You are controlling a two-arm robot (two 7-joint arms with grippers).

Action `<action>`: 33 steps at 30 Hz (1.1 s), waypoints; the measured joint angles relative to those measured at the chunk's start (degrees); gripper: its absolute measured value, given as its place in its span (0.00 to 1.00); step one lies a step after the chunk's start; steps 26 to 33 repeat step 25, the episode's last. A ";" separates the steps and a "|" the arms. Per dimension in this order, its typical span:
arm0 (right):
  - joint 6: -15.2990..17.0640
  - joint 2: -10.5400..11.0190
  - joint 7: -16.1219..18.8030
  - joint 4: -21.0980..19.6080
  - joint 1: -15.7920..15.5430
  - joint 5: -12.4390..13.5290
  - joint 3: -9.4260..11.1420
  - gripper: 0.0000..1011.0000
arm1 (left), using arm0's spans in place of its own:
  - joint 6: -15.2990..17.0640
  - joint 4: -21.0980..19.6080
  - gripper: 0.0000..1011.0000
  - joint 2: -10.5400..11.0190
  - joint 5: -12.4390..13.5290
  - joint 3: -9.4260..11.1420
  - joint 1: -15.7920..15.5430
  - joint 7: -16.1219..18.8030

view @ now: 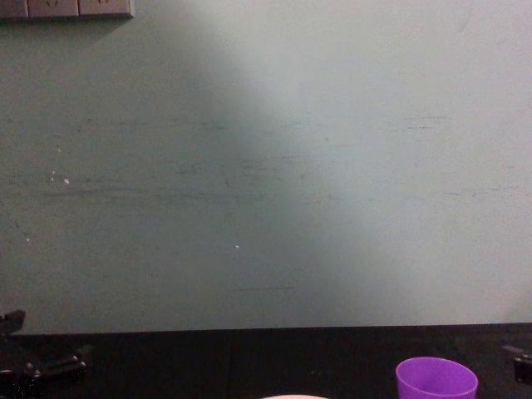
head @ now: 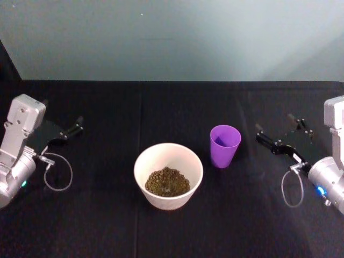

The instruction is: Pick up the cup and pour the mung beans from the cup into the bowl.

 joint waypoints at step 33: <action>-0.07 0.02 0.18 -0.01 0.00 0.10 0.00 0.99 | 0.00 0.00 0.99 0.00 0.00 0.00 0.00 0.00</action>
